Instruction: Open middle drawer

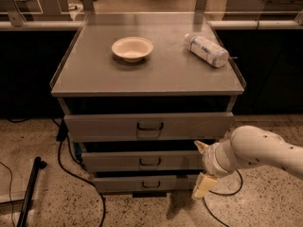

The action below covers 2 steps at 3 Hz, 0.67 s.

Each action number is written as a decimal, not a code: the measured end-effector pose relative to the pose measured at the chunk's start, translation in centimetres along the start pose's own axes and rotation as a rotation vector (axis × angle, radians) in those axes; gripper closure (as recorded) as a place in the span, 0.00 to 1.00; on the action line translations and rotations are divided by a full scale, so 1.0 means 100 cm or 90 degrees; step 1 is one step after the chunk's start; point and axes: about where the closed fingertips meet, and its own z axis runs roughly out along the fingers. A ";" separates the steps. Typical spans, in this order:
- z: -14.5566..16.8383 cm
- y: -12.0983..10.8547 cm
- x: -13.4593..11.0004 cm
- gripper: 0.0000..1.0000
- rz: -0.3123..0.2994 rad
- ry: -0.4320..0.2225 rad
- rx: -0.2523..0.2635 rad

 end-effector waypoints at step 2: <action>0.032 0.002 -0.002 0.00 -0.007 -0.018 -0.029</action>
Offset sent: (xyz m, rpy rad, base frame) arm 0.0234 0.0424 -0.0870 0.1030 0.0876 0.1093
